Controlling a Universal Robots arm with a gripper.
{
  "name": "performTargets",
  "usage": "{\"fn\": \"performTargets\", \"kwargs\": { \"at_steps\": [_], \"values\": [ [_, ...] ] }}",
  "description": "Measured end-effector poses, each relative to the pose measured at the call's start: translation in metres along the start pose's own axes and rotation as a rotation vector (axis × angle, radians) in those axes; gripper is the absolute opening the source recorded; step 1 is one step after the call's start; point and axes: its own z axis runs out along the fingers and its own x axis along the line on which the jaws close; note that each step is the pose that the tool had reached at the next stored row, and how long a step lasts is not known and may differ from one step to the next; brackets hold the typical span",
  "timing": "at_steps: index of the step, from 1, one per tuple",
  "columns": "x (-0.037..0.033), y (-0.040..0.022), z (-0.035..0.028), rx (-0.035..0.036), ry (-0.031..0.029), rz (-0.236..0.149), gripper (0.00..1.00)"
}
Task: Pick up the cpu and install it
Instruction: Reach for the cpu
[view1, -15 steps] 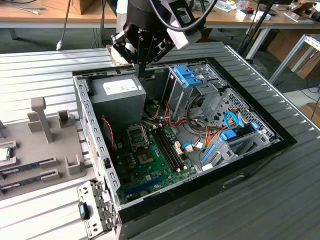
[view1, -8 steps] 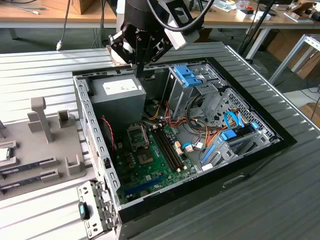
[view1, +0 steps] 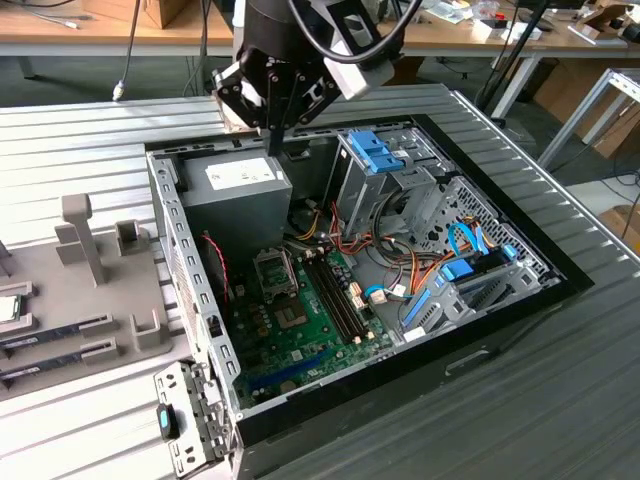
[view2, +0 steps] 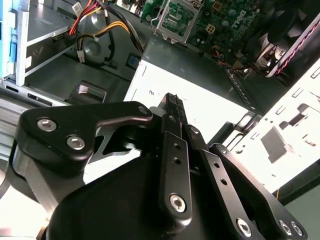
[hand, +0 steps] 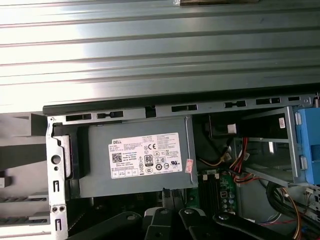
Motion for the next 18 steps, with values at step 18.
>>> {"fn": "performTargets", "kwargs": {
  "at_steps": [18],
  "values": [
    [0.0108, -0.0008, -0.0003, 0.0000, 0.0000, 0.000, 0.11]
  ]
}}
